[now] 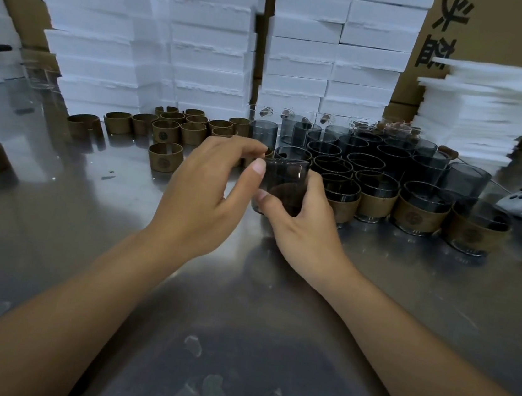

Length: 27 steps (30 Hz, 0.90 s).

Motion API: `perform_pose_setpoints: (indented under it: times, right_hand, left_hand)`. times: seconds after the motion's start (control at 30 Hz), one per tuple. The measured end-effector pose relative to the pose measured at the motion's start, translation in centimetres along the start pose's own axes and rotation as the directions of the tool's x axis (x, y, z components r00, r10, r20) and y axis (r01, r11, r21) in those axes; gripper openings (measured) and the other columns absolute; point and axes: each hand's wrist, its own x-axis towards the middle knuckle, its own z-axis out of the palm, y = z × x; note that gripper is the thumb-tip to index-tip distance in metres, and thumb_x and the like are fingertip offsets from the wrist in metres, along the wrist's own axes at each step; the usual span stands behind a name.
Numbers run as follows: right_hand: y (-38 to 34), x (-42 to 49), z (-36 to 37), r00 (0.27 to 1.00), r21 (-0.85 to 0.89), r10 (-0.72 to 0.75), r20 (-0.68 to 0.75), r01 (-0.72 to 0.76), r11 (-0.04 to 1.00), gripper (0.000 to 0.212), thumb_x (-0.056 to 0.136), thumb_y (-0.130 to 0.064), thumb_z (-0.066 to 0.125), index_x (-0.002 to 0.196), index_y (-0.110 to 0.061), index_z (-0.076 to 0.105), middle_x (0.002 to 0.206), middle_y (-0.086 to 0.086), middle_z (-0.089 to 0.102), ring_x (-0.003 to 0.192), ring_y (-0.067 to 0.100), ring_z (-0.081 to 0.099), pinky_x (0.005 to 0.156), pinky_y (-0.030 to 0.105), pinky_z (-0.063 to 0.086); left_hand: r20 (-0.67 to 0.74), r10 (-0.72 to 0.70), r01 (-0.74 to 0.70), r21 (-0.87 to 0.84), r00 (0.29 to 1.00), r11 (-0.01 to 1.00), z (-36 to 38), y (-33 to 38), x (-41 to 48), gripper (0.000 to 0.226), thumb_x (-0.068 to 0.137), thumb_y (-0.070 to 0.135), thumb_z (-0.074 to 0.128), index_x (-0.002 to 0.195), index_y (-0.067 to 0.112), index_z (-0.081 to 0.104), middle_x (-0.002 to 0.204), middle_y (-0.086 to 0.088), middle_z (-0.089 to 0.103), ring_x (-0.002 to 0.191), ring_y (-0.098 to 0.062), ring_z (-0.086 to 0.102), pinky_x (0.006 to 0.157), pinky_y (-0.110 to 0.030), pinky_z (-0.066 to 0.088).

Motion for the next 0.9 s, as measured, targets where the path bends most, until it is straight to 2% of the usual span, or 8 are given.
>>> perform_pose_setpoints:
  times: [0.13,0.2,0.3,0.4,0.5,0.63,0.8,0.9]
  right_hand:
    - [-0.1,-0.1,0.0,1.000,-0.007,-0.017,0.021,0.017,1.000,0.040,0.083,-0.028,0.071,0.115,-0.021,0.048,0.092,-0.015,0.059,0.076,-0.013,0.055,0.063,0.005,0.042]
    - [-0.1,-0.1,0.0,0.999,-0.009,-0.021,0.032,0.022,1.000,0.039,0.083,-0.027,0.071,0.115,-0.022,0.047,0.092,-0.016,0.059,0.077,-0.015,0.055,0.063,0.004,0.041]
    - [-0.1,-0.2,0.0,0.997,-0.032,-0.028,0.066,0.031,0.999,0.040,0.083,-0.028,0.070,0.115,-0.024,0.046,0.093,-0.015,0.059,0.078,-0.012,0.056,0.065,0.005,0.042]
    - [-0.1,-0.3,0.0,0.994,-0.055,-0.035,0.107,0.041,0.998,0.043,0.083,-0.029,0.071,0.118,-0.023,0.046,0.099,-0.010,0.061,0.084,-0.007,0.058,0.070,0.006,0.044]
    - [-0.2,-0.4,-0.1,0.992,-0.059,-0.044,0.122,0.052,0.997,0.044,0.083,-0.028,0.071,0.118,-0.022,0.046,0.097,-0.012,0.060,0.083,-0.009,0.057,0.069,0.004,0.043]
    - [-0.3,-0.4,0.0,0.986,-0.089,-0.047,0.157,0.061,0.994,0.044,0.082,-0.031,0.071,0.117,-0.022,0.046,0.098,-0.008,0.059,0.084,-0.005,0.057,0.069,0.007,0.045]
    - [-0.1,-0.3,0.0,0.992,-0.093,-0.025,0.123,0.037,0.995,0.043,0.082,-0.031,0.071,0.115,-0.020,0.047,0.099,-0.003,0.061,0.083,0.002,0.059,0.069,0.013,0.048]
    - [-0.1,-0.1,-0.1,0.996,-0.084,-0.004,0.091,0.012,0.996,0.036,0.083,-0.030,0.070,0.110,-0.023,0.047,0.089,-0.011,0.058,0.073,-0.007,0.056,0.061,0.006,0.042]
  left_hand:
    - [0.067,-0.042,0.042,0.002,0.997,0.999,0.2,-0.2,0.0,0.044,0.095,0.040,0.032,0.124,0.019,0.057,0.114,0.012,0.055,0.117,-0.006,0.046,0.095,-0.021,0.035]
    - [0.083,-0.055,0.057,-0.026,0.995,0.998,0.3,-0.3,0.0,0.045,0.095,0.041,0.031,0.125,0.020,0.057,0.118,0.011,0.057,0.119,-0.006,0.045,0.096,-0.018,0.034]
    - [0.127,-0.106,0.121,-0.121,0.986,0.985,0.4,-0.4,0.1,0.046,0.094,0.046,0.029,0.125,0.025,0.056,0.121,0.012,0.058,0.119,0.000,0.044,0.093,-0.004,0.031]
    - [0.190,-0.149,0.196,-0.259,0.970,0.946,0.3,-0.3,0.2,0.043,0.091,0.054,0.028,0.121,0.035,0.053,0.119,0.016,0.059,0.118,0.002,0.048,0.086,-0.011,0.042]
    - [0.233,-0.158,0.237,-0.369,0.960,0.899,0.2,-0.2,0.3,0.043,0.092,0.050,0.026,0.121,0.034,0.054,0.120,0.019,0.060,0.119,0.006,0.048,0.097,-0.011,0.036]
    - [0.267,-0.090,0.202,-0.429,0.959,0.880,0.1,0.3,0.2,0.043,0.095,0.047,0.027,0.124,0.030,0.056,0.123,0.015,0.061,0.122,0.002,0.048,0.102,-0.014,0.036]
    - [0.220,-0.014,0.118,-0.470,0.975,0.875,-0.1,1.2,0.2,0.045,0.094,0.047,0.030,0.120,0.024,0.059,0.118,0.008,0.065,0.122,-0.011,0.052,0.105,-0.035,0.040]
    - [0.173,-0.002,0.089,-0.494,0.985,0.865,-0.3,1.4,0.2,0.033,0.098,0.033,0.033,0.113,0.022,0.060,0.110,0.005,0.068,0.114,-0.012,0.058,0.100,-0.031,0.043]
